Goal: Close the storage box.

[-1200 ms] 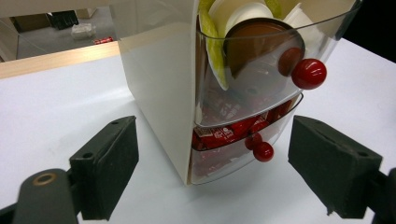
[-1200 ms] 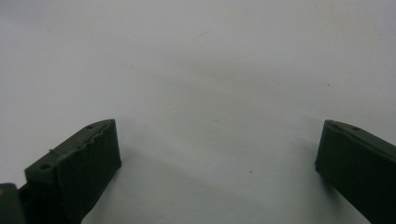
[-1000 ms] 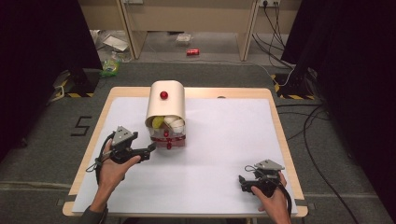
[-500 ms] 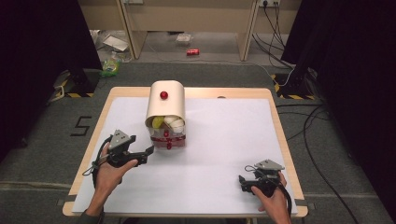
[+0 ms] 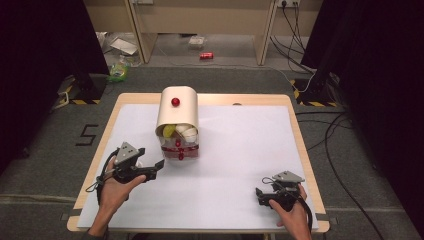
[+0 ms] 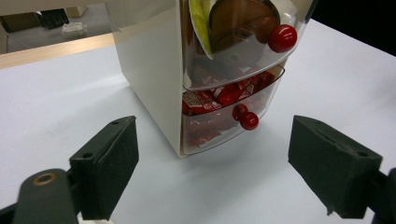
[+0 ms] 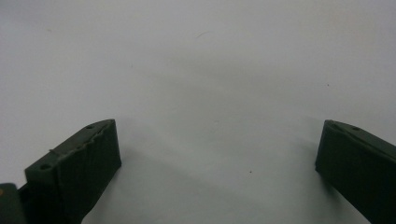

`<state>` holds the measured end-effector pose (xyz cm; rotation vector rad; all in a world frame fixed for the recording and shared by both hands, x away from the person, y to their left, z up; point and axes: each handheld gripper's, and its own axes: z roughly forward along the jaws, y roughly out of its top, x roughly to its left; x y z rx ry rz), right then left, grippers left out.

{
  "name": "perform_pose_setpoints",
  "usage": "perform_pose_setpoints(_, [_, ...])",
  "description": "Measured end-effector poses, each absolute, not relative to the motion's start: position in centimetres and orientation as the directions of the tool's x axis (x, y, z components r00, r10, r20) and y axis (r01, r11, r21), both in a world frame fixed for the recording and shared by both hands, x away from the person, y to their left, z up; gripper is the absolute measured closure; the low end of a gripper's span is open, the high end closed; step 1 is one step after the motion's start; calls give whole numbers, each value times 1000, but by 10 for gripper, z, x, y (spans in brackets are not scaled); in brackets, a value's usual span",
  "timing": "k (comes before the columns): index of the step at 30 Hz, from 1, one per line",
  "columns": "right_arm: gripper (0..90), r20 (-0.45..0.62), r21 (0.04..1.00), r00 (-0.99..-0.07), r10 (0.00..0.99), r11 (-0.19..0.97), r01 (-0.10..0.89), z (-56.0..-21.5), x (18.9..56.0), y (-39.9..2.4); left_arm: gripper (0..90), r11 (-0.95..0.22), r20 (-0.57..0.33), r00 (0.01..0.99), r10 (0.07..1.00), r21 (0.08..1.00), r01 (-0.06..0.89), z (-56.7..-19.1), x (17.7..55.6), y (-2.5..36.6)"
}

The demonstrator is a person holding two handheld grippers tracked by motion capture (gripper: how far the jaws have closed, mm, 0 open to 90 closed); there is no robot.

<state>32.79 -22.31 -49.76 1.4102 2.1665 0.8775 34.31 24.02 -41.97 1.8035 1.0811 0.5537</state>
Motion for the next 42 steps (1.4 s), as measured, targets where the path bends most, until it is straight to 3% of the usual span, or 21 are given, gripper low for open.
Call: perform_pose_setpoints(42, [3,2,695,-403,915,289,659,-498,328,-223,158,-217,-63,524,849,864,455,-453,304,260])
